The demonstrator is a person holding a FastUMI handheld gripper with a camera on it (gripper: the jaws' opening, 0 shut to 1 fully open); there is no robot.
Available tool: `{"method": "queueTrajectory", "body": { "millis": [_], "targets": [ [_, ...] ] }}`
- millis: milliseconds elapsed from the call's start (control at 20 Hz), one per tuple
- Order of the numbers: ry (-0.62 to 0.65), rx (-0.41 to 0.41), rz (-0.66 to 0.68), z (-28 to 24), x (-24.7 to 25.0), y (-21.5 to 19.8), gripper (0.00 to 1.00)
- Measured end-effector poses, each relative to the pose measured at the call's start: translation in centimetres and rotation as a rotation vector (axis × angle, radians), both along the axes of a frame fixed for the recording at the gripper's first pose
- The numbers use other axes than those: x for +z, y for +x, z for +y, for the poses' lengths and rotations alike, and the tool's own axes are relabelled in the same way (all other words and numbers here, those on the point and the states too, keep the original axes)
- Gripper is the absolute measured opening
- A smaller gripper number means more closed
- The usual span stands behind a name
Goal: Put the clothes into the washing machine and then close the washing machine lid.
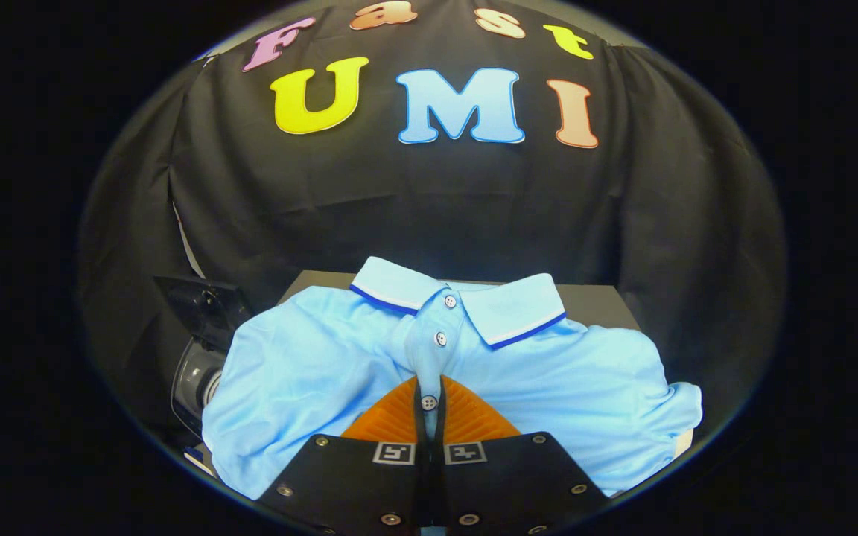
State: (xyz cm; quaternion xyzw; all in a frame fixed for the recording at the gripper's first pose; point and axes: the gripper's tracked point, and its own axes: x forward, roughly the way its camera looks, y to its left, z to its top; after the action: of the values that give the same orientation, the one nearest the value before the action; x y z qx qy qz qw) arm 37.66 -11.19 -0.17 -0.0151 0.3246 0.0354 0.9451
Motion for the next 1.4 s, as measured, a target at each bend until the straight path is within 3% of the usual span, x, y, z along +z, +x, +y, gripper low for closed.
{"method": "queueTrajectory", "body": {
  "millis": [650,1400],
  "targets": [
    [0.022,-0.065,-0.189,4.4,6.9,-1.5,0.0],
    [0.11,0.062,-0.292,17.9,9.6,-2.7,0.0]
  ]
}}
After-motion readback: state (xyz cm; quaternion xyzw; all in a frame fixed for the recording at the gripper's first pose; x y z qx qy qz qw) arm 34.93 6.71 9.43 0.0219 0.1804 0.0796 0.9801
